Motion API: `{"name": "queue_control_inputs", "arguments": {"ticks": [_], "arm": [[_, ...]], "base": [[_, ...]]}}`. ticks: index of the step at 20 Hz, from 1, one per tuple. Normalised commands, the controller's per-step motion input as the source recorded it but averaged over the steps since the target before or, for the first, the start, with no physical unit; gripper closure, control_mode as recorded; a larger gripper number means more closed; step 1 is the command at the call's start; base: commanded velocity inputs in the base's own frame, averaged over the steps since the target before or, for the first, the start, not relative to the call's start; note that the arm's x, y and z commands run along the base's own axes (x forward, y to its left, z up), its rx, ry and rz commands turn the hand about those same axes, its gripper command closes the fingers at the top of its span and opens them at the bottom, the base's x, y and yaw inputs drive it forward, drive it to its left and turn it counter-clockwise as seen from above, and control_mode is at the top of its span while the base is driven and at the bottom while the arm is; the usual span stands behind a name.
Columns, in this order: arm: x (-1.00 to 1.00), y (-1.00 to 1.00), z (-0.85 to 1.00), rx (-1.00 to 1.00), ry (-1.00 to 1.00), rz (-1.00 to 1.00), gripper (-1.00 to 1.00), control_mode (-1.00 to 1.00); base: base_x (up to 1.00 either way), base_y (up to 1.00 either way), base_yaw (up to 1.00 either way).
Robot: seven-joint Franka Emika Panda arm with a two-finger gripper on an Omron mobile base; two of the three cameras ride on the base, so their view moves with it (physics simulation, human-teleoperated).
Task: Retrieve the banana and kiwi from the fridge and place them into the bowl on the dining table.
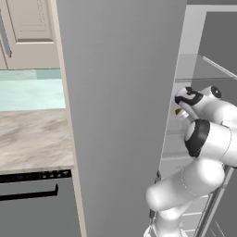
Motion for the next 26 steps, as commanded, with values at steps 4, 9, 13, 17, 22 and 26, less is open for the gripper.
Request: {"name": "queue_control_inputs", "arguments": {"ticks": [4,9,13,17,22,26], "arm": [[0.00,0.00,-0.24,-0.06,0.00,0.02,1.00,-1.00],[-0.25,0.02,-0.14,-0.07,0.00,0.01,1.00,-1.00],[-0.62,0.17,-0.01,-0.09,0.00,0.01,1.00,-1.00],[-0.63,0.27,0.00,-0.08,0.00,0.00,1.00,-1.00],[-0.75,0.51,0.00,-0.10,0.00,0.02,1.00,-1.00],[-1.00,0.39,0.18,-0.09,0.00,0.02,1.00,-1.00]], "base": [[0.00,0.00,0.00],[0.00,0.00,0.00],[0.00,0.00,0.00],[0.00,0.00,0.00],[0.00,0.00,0.00],[0.00,0.00,0.00]]}}
